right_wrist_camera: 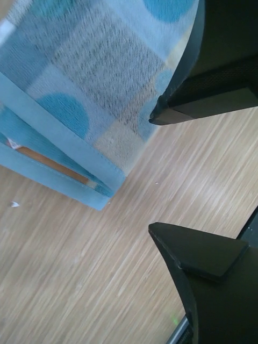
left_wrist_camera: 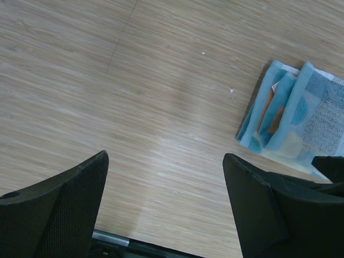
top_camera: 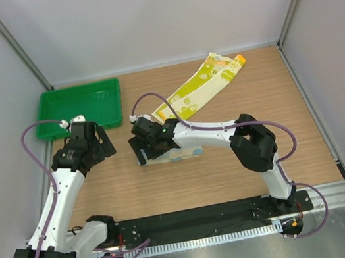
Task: Roll the towels
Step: Fold the towel
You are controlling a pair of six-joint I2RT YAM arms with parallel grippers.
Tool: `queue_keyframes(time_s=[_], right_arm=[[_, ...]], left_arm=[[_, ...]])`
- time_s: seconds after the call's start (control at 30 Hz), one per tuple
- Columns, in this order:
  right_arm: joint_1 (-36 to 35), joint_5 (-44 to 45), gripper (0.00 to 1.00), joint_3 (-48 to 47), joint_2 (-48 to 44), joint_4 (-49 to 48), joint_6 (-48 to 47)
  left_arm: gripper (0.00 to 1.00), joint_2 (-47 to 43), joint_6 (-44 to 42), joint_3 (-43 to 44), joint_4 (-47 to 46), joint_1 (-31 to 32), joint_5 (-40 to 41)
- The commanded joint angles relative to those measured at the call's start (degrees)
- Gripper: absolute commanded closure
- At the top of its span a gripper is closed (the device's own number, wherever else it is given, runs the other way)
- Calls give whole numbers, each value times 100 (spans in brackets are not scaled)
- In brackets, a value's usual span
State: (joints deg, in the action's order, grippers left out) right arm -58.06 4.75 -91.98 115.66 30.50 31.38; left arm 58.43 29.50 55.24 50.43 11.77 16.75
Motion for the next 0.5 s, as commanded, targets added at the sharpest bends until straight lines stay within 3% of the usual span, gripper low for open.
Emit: queue_keyframes(time_s=[0.0,0.17,0.3,0.47], right_arm=[[-74,-107,17,-83,-95,-448,-44],[-47,297,12,-13,-640,-484,-79],[145,561,9,670,-1517,-422,34],[865,344,13,1726,-2283,-553,290]], left_arm=[[12,-60,-76,-22,-69,10,126],[13,-16,-58,-5,-51,10,144],[14,1,-49,22,-77,18,4],[20,386,266,-31,-420,236,-926]])
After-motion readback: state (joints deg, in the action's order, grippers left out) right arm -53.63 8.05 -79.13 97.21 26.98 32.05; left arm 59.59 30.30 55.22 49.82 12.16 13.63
